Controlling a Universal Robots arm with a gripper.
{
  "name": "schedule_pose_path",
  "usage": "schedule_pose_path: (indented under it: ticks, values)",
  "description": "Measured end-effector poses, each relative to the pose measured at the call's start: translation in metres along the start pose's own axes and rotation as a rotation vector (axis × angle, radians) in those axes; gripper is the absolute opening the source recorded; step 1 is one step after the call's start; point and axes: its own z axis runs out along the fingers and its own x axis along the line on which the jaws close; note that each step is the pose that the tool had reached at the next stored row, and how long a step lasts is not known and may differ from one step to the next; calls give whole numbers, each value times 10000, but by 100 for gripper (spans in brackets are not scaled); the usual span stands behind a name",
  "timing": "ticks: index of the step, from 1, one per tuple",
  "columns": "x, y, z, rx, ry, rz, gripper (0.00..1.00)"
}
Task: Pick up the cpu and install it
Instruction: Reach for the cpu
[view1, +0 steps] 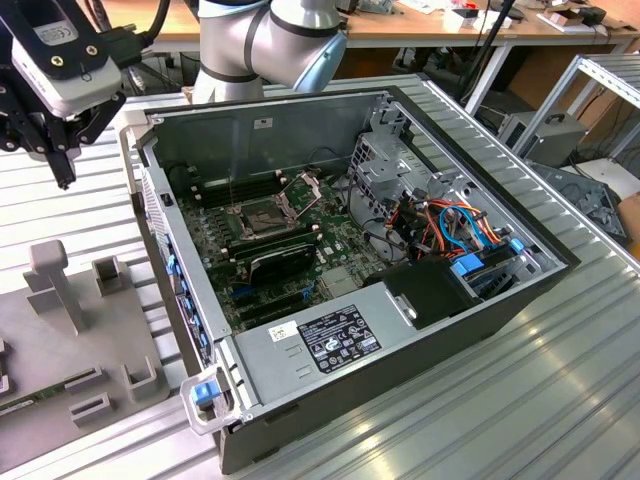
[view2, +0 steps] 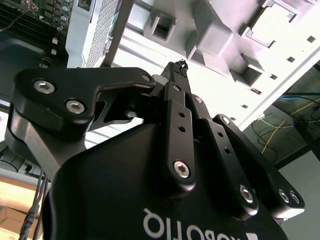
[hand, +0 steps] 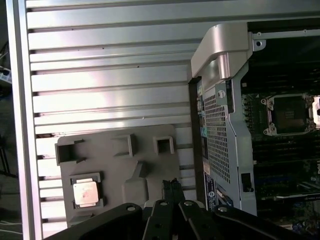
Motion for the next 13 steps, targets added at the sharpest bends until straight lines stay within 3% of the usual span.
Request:
schedule_pose_path:
  ticks: [13]
  values:
    - [67,-5,0,1,0,0,11]
